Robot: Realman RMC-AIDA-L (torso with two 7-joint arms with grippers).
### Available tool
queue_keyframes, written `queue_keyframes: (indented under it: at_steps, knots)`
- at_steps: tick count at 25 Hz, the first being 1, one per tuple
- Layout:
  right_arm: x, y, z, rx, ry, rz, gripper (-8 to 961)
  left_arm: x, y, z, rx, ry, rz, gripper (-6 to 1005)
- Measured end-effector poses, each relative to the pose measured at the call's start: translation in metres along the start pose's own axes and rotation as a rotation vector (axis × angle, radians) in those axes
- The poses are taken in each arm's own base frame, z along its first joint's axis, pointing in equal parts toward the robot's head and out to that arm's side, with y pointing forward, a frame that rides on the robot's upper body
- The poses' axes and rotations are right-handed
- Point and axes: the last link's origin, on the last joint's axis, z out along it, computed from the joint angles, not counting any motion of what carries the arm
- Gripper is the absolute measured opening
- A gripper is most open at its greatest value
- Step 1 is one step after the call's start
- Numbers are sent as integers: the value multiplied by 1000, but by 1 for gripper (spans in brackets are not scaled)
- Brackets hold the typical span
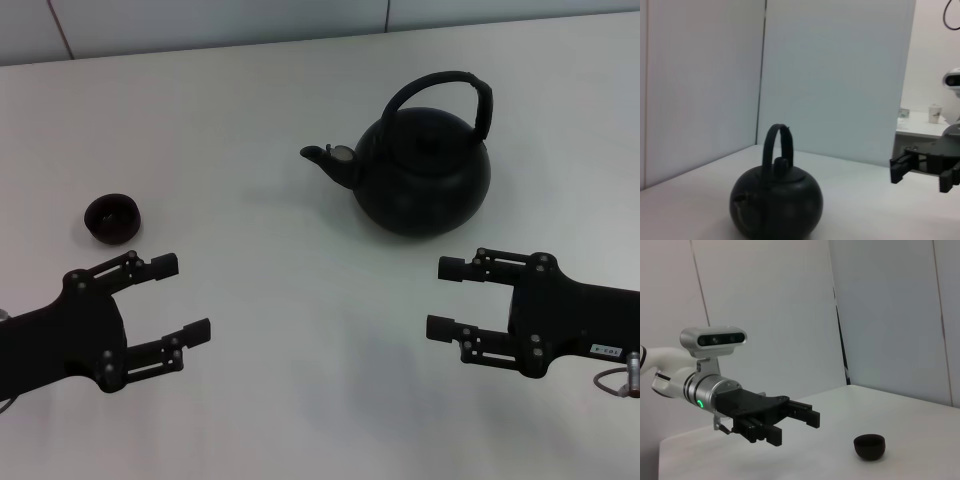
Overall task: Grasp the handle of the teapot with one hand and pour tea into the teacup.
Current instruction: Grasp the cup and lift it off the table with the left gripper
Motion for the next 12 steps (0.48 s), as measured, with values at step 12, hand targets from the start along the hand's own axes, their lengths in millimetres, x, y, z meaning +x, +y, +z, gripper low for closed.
queue_keyframes:
  at_steps: [12]
  knots:
    - [-1,0,1,-2,-1,-1,655,3,3,5,-34,9,0,802]
